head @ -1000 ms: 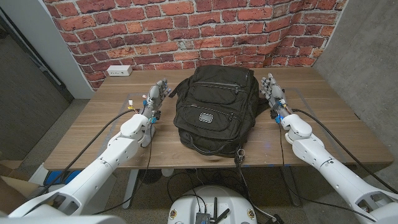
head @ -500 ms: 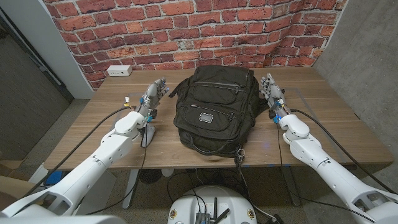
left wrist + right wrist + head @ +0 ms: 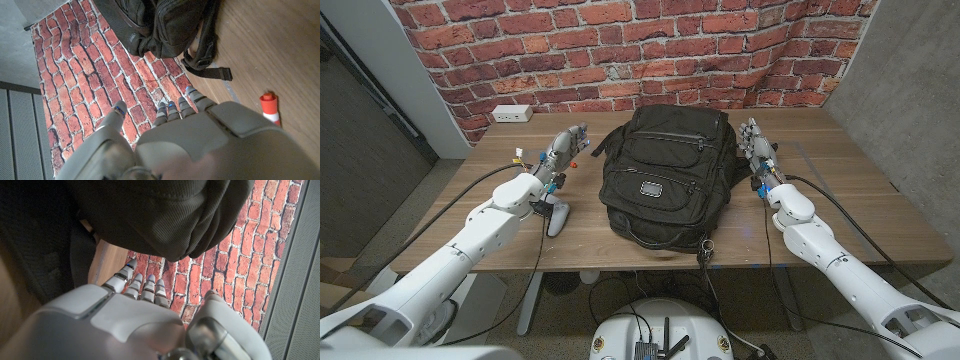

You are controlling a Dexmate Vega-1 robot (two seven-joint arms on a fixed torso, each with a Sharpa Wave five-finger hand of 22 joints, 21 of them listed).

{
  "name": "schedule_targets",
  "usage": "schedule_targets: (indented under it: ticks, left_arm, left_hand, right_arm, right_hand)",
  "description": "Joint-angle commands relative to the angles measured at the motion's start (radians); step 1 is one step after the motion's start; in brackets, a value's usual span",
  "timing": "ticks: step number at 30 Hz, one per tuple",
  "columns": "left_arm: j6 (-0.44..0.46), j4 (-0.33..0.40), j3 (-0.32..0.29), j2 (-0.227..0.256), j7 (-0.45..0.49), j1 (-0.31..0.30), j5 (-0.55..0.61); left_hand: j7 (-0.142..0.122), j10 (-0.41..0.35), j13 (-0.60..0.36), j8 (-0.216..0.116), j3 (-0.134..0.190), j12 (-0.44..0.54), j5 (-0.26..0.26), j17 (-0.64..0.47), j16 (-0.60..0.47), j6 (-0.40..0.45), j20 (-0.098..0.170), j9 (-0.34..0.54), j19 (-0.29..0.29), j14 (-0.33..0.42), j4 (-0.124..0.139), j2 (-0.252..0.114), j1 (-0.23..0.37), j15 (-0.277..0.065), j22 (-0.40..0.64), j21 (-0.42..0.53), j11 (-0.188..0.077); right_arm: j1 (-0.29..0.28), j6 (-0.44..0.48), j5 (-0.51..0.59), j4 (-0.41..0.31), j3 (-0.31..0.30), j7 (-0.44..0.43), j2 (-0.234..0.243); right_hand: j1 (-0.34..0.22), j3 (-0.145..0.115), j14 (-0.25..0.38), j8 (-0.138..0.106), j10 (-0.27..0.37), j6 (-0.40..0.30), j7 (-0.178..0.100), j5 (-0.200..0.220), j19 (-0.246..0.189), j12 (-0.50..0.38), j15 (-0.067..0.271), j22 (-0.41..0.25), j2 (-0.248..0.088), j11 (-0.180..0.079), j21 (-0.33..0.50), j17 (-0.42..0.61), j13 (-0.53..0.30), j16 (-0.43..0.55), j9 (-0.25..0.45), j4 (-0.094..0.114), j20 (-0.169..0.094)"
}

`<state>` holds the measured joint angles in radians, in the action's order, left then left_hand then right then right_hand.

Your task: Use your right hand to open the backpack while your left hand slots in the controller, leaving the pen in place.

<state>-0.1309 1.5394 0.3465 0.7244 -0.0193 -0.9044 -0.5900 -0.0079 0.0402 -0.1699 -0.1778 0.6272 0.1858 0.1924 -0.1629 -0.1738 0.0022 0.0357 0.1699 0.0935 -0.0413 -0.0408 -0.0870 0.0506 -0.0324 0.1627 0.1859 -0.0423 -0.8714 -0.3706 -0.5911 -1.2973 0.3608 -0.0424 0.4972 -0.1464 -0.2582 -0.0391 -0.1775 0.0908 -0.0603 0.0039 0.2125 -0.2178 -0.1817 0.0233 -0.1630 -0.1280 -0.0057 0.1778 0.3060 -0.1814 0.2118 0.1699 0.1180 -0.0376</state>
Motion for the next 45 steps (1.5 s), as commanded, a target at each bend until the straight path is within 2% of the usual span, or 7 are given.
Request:
schedule_targets:
  ticks: [1, 6, 18, 21, 29, 36, 45]
  left_arm:
    - [0.034, 0.067, -0.021, 0.089, -0.014, -0.027, 0.026]
    - [0.030, 0.090, -0.037, 0.120, -0.007, -0.050, 0.040]
    - [0.036, 0.134, -0.058, 0.191, -0.027, -0.084, 0.069]
    - [0.043, 0.142, -0.055, 0.217, -0.039, -0.083, 0.092]
    - [0.047, 0.167, -0.062, 0.287, -0.092, -0.082, 0.122]
    - [0.060, 0.214, -0.083, 0.370, -0.113, -0.099, 0.169]
    - [0.066, 0.251, -0.109, 0.468, -0.145, -0.121, 0.225]
  left_hand:
    - [-0.023, -0.006, -0.003, -0.007, 0.005, 0.006, -0.004, -0.002, -0.001, 0.009, 0.059, 0.003, 0.009, 0.001, -0.019, -0.031, 0.019, -0.020, 0.003, 0.000, -0.015]
    - [-0.040, -0.030, -0.003, -0.012, 0.012, 0.011, -0.009, -0.001, -0.005, 0.033, 0.075, 0.003, 0.023, 0.020, -0.058, -0.023, 0.042, -0.042, 0.003, 0.003, -0.034]
    - [-0.050, -0.053, -0.003, -0.015, 0.021, 0.014, -0.013, -0.001, -0.007, 0.056, 0.086, 0.002, 0.038, 0.041, -0.100, -0.018, 0.071, -0.058, 0.002, 0.004, -0.049]
    - [-0.044, -0.060, -0.003, -0.014, 0.025, 0.014, -0.014, -0.001, -0.008, 0.061, 0.089, 0.002, 0.047, 0.052, -0.113, -0.019, 0.083, -0.057, 0.002, 0.005, -0.043]
    - [-0.043, -0.066, -0.003, -0.014, 0.033, 0.013, -0.015, -0.001, -0.007, 0.066, 0.090, 0.002, 0.055, 0.061, -0.127, -0.023, 0.101, -0.061, 0.002, 0.005, -0.044]
    - [-0.049, -0.081, -0.003, -0.018, 0.043, 0.013, -0.017, -0.001, -0.007, 0.083, 0.116, 0.002, 0.068, 0.076, -0.142, -0.023, 0.131, -0.066, 0.001, 0.004, -0.043]
    - [-0.058, -0.088, -0.002, -0.020, 0.048, 0.012, -0.017, -0.001, -0.005, 0.094, 0.123, 0.003, 0.075, 0.083, -0.147, -0.020, 0.151, -0.075, 0.001, 0.003, -0.046]
  right_arm:
    - [-0.004, -0.003, -0.001, -0.001, -0.002, 0.001, 0.005]
    - [-0.009, -0.003, -0.001, -0.007, -0.004, 0.001, 0.009]
    - [-0.032, 0.014, -0.002, -0.043, -0.009, -0.012, 0.025]
    - [-0.037, 0.021, -0.005, -0.050, -0.010, -0.016, 0.027]
    - [-0.035, 0.012, -0.003, -0.042, -0.011, -0.015, 0.024]
    - [-0.034, -0.004, -0.002, -0.030, -0.012, -0.012, 0.016]
    - [-0.035, -0.024, 0.010, -0.022, -0.008, -0.023, 0.004]
  right_hand:
    - [-0.016, -0.011, 0.001, -0.004, -0.001, -0.006, -0.004, 0.003, -0.006, -0.006, 0.004, -0.003, -0.024, -0.010, 0.008, 0.000, -0.003, -0.003, 0.004, -0.003, -0.015]
    - [-0.017, -0.015, 0.002, -0.005, -0.002, -0.006, -0.006, 0.004, -0.008, -0.006, 0.005, -0.003, -0.027, -0.012, 0.009, -0.001, -0.003, -0.002, 0.004, -0.004, -0.016]
    - [-0.016, -0.021, 0.005, -0.005, -0.002, -0.006, -0.006, 0.004, -0.011, -0.006, 0.007, -0.003, -0.028, -0.014, 0.010, -0.003, -0.003, -0.001, 0.004, -0.006, -0.017]
    - [-0.016, -0.021, 0.005, -0.006, -0.001, -0.006, -0.007, 0.004, -0.012, -0.006, 0.008, -0.003, -0.028, -0.014, 0.010, -0.003, -0.002, -0.001, 0.004, -0.005, -0.018]
    - [-0.016, -0.025, 0.008, -0.006, 0.000, -0.007, -0.007, 0.004, -0.015, -0.007, 0.010, -0.003, -0.028, -0.013, 0.011, -0.005, -0.002, 0.000, 0.004, -0.007, -0.019]
    - [-0.016, -0.027, 0.009, -0.007, 0.002, -0.008, -0.008, 0.004, -0.017, -0.008, 0.010, -0.003, -0.028, -0.013, 0.011, -0.006, -0.002, 0.000, 0.004, -0.008, -0.019]
    - [-0.015, -0.030, 0.011, -0.007, 0.002, -0.007, -0.008, 0.004, -0.018, -0.008, 0.009, -0.003, -0.028, -0.012, 0.011, -0.007, -0.002, 0.002, 0.004, -0.009, -0.019]
